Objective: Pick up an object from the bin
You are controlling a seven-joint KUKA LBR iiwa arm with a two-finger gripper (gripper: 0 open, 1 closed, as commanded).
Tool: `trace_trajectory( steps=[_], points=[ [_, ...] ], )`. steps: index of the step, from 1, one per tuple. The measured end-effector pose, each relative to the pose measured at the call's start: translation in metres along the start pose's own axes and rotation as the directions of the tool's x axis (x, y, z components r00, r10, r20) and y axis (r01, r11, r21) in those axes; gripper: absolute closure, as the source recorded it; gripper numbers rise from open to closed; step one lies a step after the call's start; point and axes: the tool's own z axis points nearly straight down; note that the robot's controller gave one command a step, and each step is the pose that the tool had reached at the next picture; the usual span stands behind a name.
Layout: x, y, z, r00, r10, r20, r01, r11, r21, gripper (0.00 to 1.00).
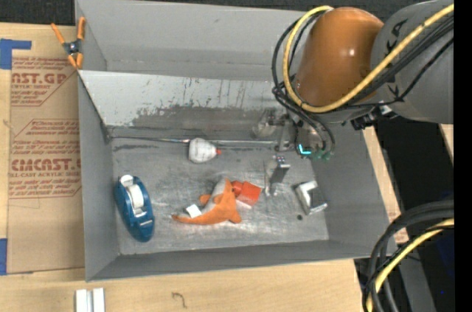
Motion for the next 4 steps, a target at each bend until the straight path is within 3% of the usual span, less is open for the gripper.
trace_trajectory(
  steps=[1,2,3,4],
  points=[
    [-0.002,0.0,-0.004,1.0,0.0,0.008,0.0,1.0,0.0,0.0],
    [0.015,-0.007,0.036,0.998,-0.06,0.014,0.06,0.998,0.001,0.0],
    [0.03,-0.013,0.076,0.968,-0.251,0.007,0.251,0.968,0.002,0.0],
    [-0.003,0.021,0.126,0.944,-0.33,0.019,0.33,0.944,0.003,1.0]
  ],
)
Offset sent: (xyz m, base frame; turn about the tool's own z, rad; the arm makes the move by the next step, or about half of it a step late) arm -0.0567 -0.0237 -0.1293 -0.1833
